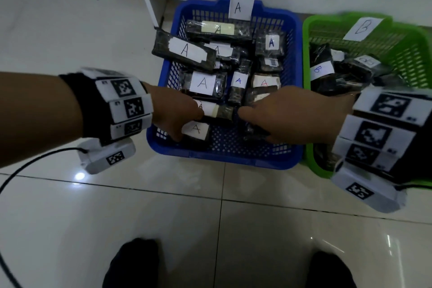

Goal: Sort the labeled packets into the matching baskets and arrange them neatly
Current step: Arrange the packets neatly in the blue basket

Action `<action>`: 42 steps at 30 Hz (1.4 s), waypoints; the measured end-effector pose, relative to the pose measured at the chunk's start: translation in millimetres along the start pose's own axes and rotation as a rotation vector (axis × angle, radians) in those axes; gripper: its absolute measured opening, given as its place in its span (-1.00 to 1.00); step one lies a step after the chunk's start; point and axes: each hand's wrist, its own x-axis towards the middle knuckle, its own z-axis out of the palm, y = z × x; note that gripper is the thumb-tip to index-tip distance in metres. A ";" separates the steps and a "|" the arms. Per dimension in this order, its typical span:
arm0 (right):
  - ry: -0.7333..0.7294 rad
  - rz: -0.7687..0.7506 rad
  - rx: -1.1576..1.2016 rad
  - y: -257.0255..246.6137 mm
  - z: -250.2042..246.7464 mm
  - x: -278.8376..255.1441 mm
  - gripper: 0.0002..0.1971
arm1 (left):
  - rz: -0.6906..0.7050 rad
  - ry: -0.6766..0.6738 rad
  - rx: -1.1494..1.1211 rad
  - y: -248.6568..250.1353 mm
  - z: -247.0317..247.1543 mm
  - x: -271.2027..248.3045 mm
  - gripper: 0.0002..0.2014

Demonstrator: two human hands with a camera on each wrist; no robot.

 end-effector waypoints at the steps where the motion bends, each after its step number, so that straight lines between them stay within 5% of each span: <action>1: -0.011 0.012 0.058 3.5 2.3 -0.3 -0.58 | 0.007 0.006 -0.040 -1.0 -1.1 -0.8 -0.45; 5: -0.010 0.093 0.419 28.3 7.2 2.5 -0.67 | 0.048 0.101 -0.288 -1.8 -13.5 2.9 -0.52; 14: -0.005 0.354 0.697 74.4 -10.3 -14.1 -0.69 | 0.091 0.284 -0.548 33.7 -20.4 30.3 -0.52; 21: 0.170 0.448 0.989 86.3 -14.0 -23.2 -0.74 | 0.099 0.357 -0.560 54.0 -18.1 41.2 -0.50; 24: 0.140 0.386 1.013 83.9 -10.8 -22.2 -0.56 | 0.064 0.455 -0.518 60.0 -15.7 45.2 -0.48; 29: 0.070 0.414 0.892 82.5 -1.6 -19.6 -0.61 | 0.046 0.526 -0.336 69.1 -12.2 50.3 -0.38; 32: 0.019 0.449 0.800 82.5 2.9 -18.5 -0.61 | -0.005 0.469 -0.509 72.7 -7.2 48.2 -0.48; 37: -0.024 0.433 0.701 82.6 5.4 -19.2 -0.59 | -0.027 0.128 -0.607 71.4 4.9 47.4 -0.46; 42: 0.078 0.340 0.739 72.8 2.4 -15.4 -0.63 | -0.019 0.075 -0.643 71.1 5.4 49.2 -0.43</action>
